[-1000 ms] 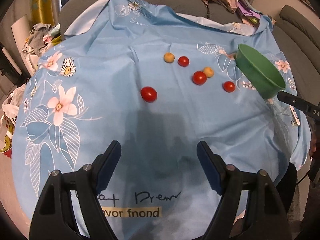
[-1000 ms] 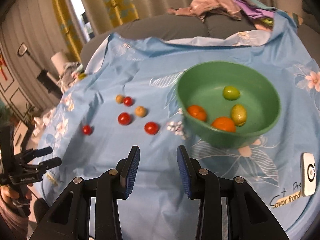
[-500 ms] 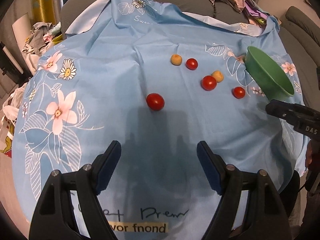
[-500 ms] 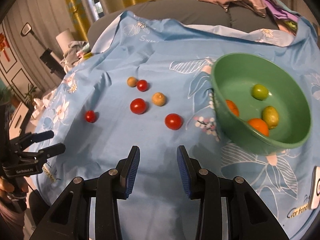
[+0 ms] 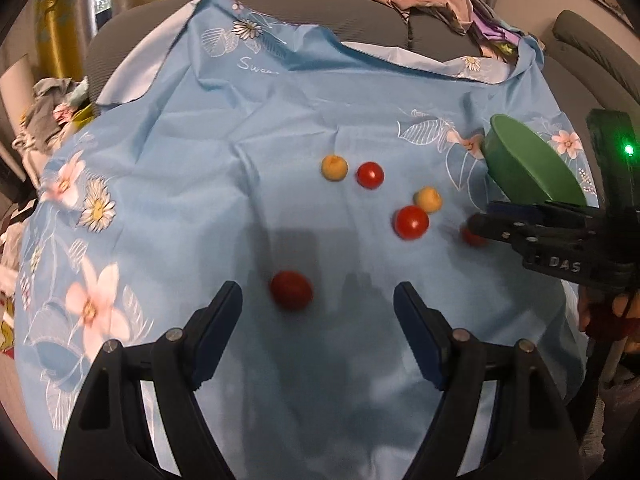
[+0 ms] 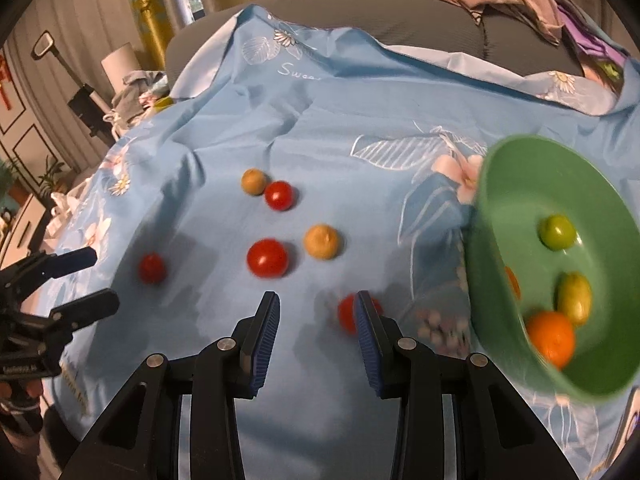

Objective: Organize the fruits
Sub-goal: 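Move both tools back over the remaining small tomatoes, then grasp a yellow cherry tomato with the left tool while the right tool grasps another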

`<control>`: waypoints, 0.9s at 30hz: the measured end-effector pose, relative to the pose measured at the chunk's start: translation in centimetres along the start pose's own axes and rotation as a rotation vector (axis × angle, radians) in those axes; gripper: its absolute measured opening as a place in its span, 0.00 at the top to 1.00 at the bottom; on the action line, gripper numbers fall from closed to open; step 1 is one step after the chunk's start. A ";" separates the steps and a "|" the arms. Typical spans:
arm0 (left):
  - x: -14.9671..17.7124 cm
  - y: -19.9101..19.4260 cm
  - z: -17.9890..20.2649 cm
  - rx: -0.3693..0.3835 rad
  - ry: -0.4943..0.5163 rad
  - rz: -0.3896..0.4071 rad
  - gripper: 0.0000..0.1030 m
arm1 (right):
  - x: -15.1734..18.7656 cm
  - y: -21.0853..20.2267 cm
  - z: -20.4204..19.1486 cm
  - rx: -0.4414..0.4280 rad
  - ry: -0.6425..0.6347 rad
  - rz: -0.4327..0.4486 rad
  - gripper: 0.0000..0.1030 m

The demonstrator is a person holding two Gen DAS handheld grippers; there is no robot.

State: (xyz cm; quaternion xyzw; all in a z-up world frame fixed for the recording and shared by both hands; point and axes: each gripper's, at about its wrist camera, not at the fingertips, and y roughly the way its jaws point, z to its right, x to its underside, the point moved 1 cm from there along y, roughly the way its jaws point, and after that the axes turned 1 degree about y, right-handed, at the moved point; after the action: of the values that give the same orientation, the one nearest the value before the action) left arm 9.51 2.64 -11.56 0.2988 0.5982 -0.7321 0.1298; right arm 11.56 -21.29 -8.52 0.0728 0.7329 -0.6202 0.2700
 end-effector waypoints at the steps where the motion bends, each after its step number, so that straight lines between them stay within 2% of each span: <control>1: -0.6 0.5 0.0 0.008 0.003 0.001 0.24 | -0.4 0.5 0.0 0.002 -0.007 -0.003 0.63; 11: -6.3 5.4 -0.2 0.091 -0.061 -0.033 0.25 | -2.8 5.4 0.8 -0.022 0.025 -0.073 0.63; 14: -7.2 6.8 0.0 0.093 -0.083 -0.039 0.27 | -2.7 5.7 0.6 -0.021 -0.001 -0.070 0.73; 18: -8.0 8.7 -0.4 0.076 -0.126 -0.060 0.50 | -2.1 4.8 1.2 -0.066 0.021 -0.048 0.73; 22: -8.2 10.0 -0.7 0.021 -0.119 -0.073 0.51 | -1.4 3.9 1.8 -0.110 0.041 -0.029 0.73; 27: -8.4 10.9 -0.4 -0.009 -0.101 -0.067 0.53 | -1.1 3.2 2.1 -0.136 0.052 -0.010 0.73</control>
State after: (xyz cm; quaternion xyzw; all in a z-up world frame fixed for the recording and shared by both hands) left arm 22.14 -1.15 -15.31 0.2405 0.6038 -0.7476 0.1366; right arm 14.49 -22.32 -10.94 0.0670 0.7804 -0.5682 0.2521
